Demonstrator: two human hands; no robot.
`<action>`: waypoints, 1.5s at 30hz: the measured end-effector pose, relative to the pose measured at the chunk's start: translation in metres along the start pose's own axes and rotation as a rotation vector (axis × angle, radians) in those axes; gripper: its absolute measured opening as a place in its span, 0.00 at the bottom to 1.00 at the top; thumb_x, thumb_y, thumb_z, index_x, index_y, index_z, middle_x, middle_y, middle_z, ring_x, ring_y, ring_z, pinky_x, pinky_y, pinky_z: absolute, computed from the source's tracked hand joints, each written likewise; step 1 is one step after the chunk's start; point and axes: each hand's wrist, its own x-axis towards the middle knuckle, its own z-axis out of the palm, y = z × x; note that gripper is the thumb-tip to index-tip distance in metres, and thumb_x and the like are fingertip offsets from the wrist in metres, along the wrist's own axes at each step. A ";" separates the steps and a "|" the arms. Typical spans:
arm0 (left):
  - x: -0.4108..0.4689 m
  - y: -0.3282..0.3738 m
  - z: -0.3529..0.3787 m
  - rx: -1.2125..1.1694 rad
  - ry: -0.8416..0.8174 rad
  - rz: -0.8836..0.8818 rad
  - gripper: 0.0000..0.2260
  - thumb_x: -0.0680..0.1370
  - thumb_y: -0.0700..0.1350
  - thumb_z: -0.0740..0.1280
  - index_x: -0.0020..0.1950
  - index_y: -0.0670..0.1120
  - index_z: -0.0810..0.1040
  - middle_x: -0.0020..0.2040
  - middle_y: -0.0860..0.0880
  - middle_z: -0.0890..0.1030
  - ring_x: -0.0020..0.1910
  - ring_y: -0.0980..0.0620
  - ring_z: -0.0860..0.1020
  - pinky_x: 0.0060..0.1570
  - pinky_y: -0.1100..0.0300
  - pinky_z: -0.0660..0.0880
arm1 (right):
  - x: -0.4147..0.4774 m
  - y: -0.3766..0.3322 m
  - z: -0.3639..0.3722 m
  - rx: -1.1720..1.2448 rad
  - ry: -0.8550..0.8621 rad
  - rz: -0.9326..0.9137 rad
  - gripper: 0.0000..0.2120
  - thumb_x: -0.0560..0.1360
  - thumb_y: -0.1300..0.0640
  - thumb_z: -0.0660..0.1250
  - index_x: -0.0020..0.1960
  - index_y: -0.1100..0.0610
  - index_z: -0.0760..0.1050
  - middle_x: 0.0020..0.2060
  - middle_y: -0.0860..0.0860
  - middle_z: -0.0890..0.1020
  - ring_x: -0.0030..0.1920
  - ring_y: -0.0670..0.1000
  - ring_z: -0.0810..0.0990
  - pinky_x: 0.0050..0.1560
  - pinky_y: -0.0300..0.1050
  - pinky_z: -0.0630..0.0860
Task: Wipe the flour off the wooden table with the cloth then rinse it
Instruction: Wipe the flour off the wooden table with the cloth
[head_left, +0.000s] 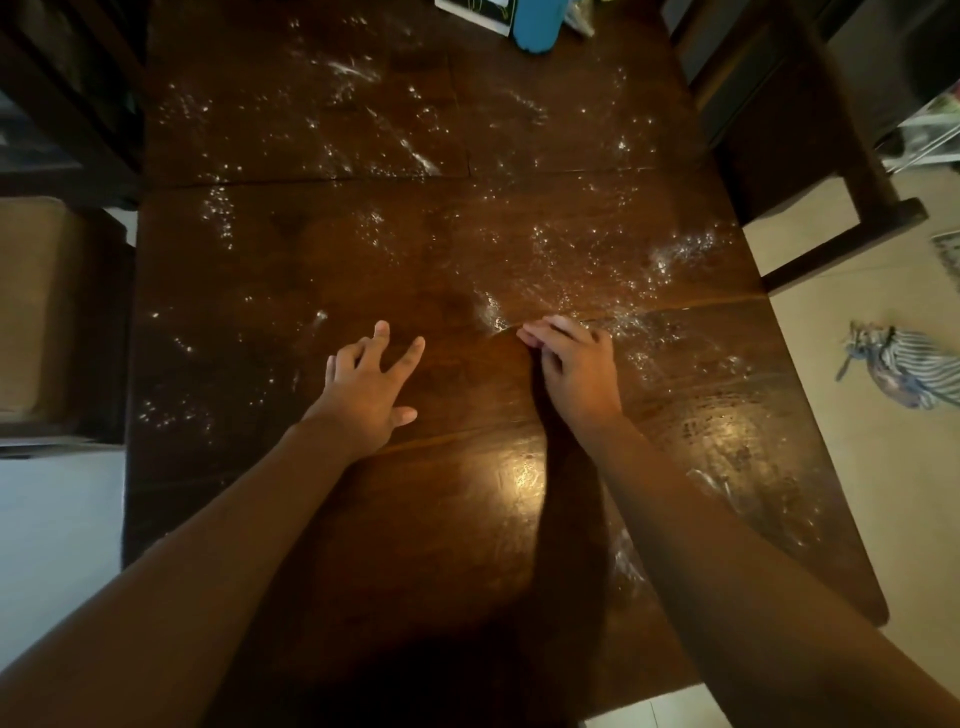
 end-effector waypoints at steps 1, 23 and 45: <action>0.000 0.000 0.000 -0.008 -0.001 0.001 0.37 0.82 0.55 0.62 0.79 0.60 0.36 0.80 0.46 0.36 0.79 0.39 0.42 0.75 0.39 0.50 | 0.004 -0.012 0.005 -0.005 0.012 0.027 0.19 0.78 0.65 0.64 0.64 0.49 0.80 0.65 0.46 0.79 0.63 0.53 0.77 0.64 0.47 0.65; 0.004 -0.007 0.006 -0.062 0.073 -0.007 0.41 0.81 0.58 0.63 0.80 0.48 0.37 0.81 0.46 0.40 0.79 0.42 0.46 0.77 0.44 0.52 | -0.021 -0.074 0.028 -0.005 -0.053 -0.060 0.20 0.79 0.62 0.64 0.69 0.50 0.78 0.65 0.49 0.78 0.58 0.56 0.75 0.57 0.47 0.75; 0.003 -0.001 0.002 -0.062 0.046 -0.027 0.41 0.81 0.57 0.64 0.81 0.49 0.37 0.81 0.48 0.41 0.78 0.40 0.47 0.76 0.42 0.54 | -0.010 -0.058 0.019 0.182 -0.205 -0.439 0.17 0.76 0.65 0.67 0.61 0.51 0.83 0.60 0.50 0.80 0.64 0.50 0.77 0.65 0.49 0.72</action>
